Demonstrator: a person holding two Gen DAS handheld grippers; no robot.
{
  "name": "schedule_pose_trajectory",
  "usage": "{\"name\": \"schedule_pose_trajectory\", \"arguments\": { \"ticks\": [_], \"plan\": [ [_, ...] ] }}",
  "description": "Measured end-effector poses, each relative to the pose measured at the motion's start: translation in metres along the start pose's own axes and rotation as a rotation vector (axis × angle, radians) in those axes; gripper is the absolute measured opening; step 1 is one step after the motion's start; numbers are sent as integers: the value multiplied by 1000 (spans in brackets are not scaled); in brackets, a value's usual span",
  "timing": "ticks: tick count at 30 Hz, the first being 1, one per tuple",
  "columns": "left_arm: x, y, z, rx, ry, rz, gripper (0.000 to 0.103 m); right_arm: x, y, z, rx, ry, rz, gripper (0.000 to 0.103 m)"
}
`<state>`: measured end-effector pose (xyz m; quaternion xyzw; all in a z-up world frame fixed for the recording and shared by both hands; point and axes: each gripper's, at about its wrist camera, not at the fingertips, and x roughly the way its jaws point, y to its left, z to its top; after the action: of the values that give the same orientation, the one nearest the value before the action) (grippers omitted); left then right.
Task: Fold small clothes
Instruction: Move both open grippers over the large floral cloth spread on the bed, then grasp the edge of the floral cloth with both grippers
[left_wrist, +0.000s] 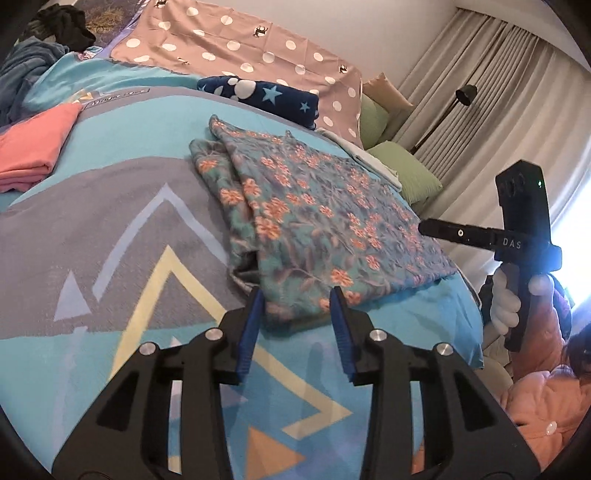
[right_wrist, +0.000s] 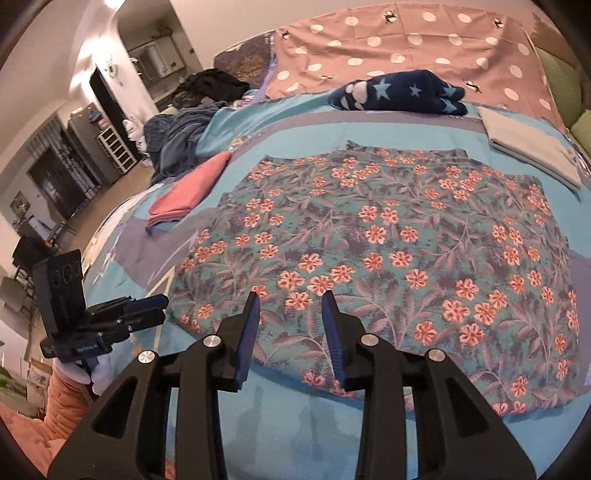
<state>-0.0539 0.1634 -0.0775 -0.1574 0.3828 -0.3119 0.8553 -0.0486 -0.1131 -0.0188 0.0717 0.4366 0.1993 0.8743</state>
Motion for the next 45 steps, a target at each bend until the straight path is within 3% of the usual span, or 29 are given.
{"name": "schedule_pose_trajectory", "arguments": {
  "ticks": [4,9,14,17,19,22,23,24,26,30,33,36,37,39,40,41,45],
  "plan": [
    [2,7,6,14,-6,-45,37,7,3,1,23,18,-8,35],
    [22,12,17,24,75,-120,42,21,19,2,0,49,-2,35],
    [14,-6,23,169,80,-170,42,26,32,1,-27,63,2,35],
    [9,-20,25,291,92,-163,44,30,31,1,-14,73,-7,35],
    [17,-20,27,308,126,-161,45,33,28,1,3,80,-13,35],
    [34,-7,30,281,182,-164,44,37,27,1,28,92,-14,35],
    [39,-2,29,257,205,-163,23,38,27,1,29,92,-13,35],
    [41,3,29,230,222,-162,12,38,28,1,27,92,-15,35],
    [37,14,27,165,243,-199,4,37,29,1,22,90,-20,35],
    [25,24,12,90,281,-226,2,35,25,2,18,84,-35,35],
    [23,33,9,13,254,-242,3,41,17,6,40,95,-42,36],
    [13,28,8,14,210,-215,3,47,17,11,46,106,-39,36],
    [6,25,8,22,187,-200,7,49,21,15,29,106,-37,36],
    [-10,24,10,29,136,-180,27,53,31,22,-27,100,-50,36],
    [-17,24,13,23,96,-165,45,56,36,27,-57,99,-57,40],
    [-22,26,17,13,63,-149,54,60,41,33,-86,97,-61,53],
    [-8,38,32,-32,53,-112,54,90,67,71,-181,102,-42,58]
  ]
}}
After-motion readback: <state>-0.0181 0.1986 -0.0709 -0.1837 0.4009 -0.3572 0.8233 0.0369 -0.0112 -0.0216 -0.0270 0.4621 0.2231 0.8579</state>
